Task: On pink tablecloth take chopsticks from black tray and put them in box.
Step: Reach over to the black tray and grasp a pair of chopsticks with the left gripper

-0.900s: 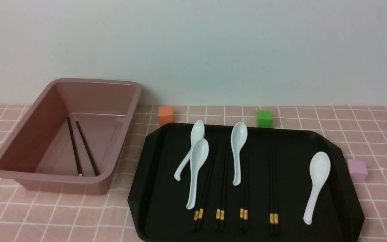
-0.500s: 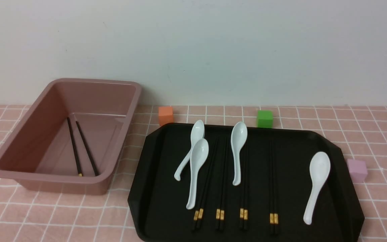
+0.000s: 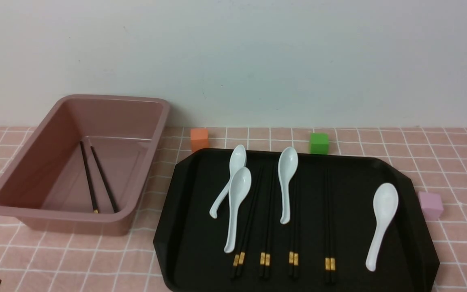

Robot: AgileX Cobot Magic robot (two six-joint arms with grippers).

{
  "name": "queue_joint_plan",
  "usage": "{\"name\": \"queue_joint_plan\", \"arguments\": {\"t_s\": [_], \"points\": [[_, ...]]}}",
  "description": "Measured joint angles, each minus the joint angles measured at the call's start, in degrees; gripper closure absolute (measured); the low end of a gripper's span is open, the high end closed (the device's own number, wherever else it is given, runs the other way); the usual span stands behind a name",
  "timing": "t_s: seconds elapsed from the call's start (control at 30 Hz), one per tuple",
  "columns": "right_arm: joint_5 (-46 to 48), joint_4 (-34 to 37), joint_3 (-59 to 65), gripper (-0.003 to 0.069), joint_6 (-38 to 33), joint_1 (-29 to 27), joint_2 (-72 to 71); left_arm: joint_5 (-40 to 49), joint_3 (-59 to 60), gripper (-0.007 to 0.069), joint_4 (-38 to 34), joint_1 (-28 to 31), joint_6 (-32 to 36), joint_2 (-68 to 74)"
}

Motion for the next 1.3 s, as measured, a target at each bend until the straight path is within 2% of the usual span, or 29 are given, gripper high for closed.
{"name": "queue_joint_plan", "arguments": {"t_s": [0.17, 0.23, 0.3, 0.43, 0.53, 0.7, 0.83, 0.87, 0.9, 0.97, 1.03, 1.1, 1.2, 1.3], "points": [[0.00, -0.07, 0.00, 0.0419, 0.00, 0.00, 0.00, 8.12, -6.57, 0.0578, -0.19, 0.13, 0.67, 1.12], [0.00, -0.01, 0.00, 0.0419, 0.00, 0.00, 0.00, 15.11, -13.48, 0.0578, 0.49, 0.17, 3.32, 8.28], [0.00, -0.01, 0.00, 0.0419, 0.00, 0.00, 0.00, 21.11, -19.24, 0.0578, 1.95, 0.17, 6.89, 15.22], [0.00, -0.01, 0.00, 0.0419, 0.00, 0.00, 0.00, 34.93, -30.38, 0.0578, 5.52, 0.17, 18.28, 33.49], [0.00, -0.01, 0.00, 0.0419, 0.00, 0.00, 0.00, 39.50, -36.48, 0.0579, 6.68, 0.17, 23.79, 44.33], [0.00, -0.01, 0.00, 0.0419, 0.00, 0.00, 0.00, 40.64, -44.76, 0.0638, 7.46, -0.85, 26.89, 61.66], [0.00, -0.01, 0.00, 0.0419, 0.00, 0.00, 0.00, 40.14, -49.07, 0.0638, 9.50, -8.29, 27.45, 69.93], [0.00, -0.01, 0.00, 0.0419, 0.00, 0.00, 0.00, 39.42, -50.48, 0.0638, 11.01, -12.55, 26.50, 72.35], [0.00, -0.01, 0.00, 0.0419, 0.00, 0.00, 0.00, 38.89, -51.48, 0.0638, 11.81, -14.46, 26.14, 73.33], [0.00, -0.01, 0.00, 0.0419, 0.00, 0.00, 0.00, 38.09, -54.31, 0.0638, 15.12, -21.23, 22.45, 76.90], [0.00, -0.01, 0.00, 0.0419, 0.00, 0.00, 0.00, 37.95, -56.21, 0.0638, 17.06, -24.54, 20.19, 79.01], [0.00, -0.01, 0.00, 0.0419, 0.00, 0.00, 0.00, 38.12, -60.28, 0.0638, 21.23, -30.25, 16.24, 83.63], [0.00, -0.01, 0.00, 0.0419, 0.00, 0.00, 0.00, 40.14, -66.16, 0.0638, 26.00, -35.88, 12.09, 90.39], [0.00, -0.01, 0.00, 0.0419, 0.00, 0.00, 0.00, 41.37, -69.95, 0.0638, 27.99, -37.93, 10.12, 94.70]]}}
